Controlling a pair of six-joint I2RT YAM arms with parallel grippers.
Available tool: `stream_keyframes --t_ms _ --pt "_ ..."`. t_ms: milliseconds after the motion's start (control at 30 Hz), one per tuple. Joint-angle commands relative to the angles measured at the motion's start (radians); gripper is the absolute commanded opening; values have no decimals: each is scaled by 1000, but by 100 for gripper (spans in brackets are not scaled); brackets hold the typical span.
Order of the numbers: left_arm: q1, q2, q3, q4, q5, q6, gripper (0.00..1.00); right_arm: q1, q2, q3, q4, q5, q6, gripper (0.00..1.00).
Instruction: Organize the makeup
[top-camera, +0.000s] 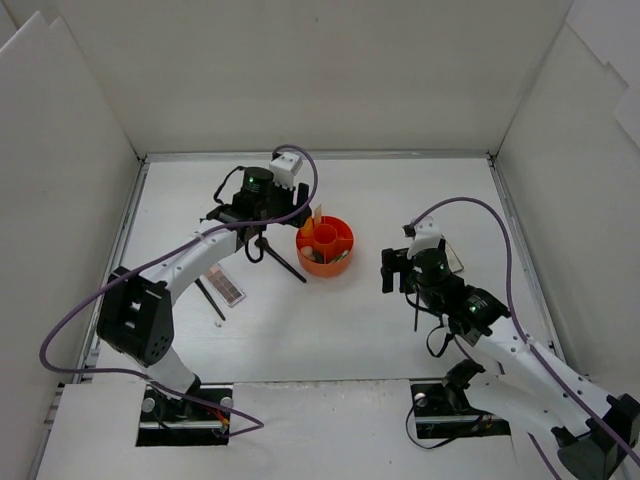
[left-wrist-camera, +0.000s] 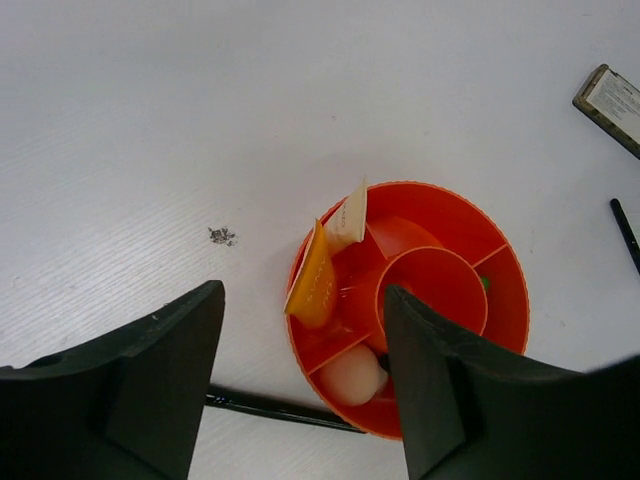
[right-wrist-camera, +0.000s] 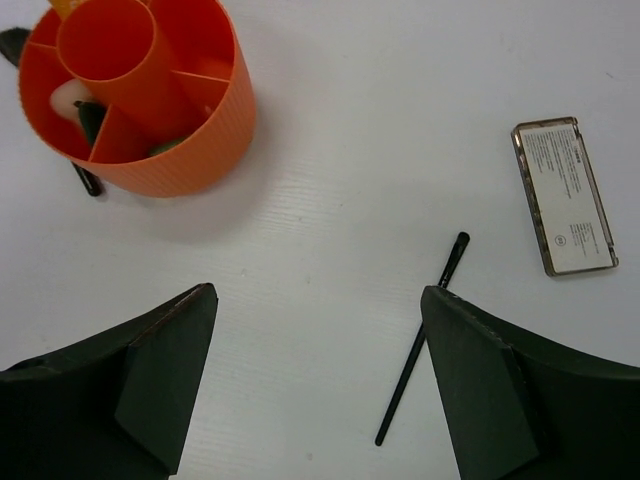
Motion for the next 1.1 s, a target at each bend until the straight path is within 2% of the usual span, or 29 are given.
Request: stream_keyframes --t_ms 0,133,167,267,400,467,633,800,867,933,1067 --pt "-3 -142 59 8 -51 -23 62 -32 68 84 27 84 35 80" --pt "36 -193 186 -220 -109 -95 70 -144 187 176 -41 90 37 79" --pt "49 -206 243 -265 -117 -133 75 -163 242 195 -57 90 28 79" --pt "117 -286 315 -415 -136 -209 83 -268 350 281 -83 62 -6 80" --pt "170 -393 303 -527 -136 -264 94 -443 500 351 -86 -20 -23 81" --pt "199 -432 263 -556 -91 -251 99 -526 583 378 -86 -98 -35 81" --pt "257 -538 176 -636 -64 -174 99 -624 723 465 -100 -92 -118 81" --pt "312 -617 45 -639 15 -100 99 -638 855 548 -161 -140 -215 82" --pt "313 -633 -5 -632 4 -77 99 -622 913 568 -171 -147 -244 82" --pt "323 -648 -48 -610 -7 -71 100 -680 973 598 -183 -169 -256 83" --pt "323 -641 -61 -607 16 -46 99 -703 1068 663 -201 -229 -302 83"
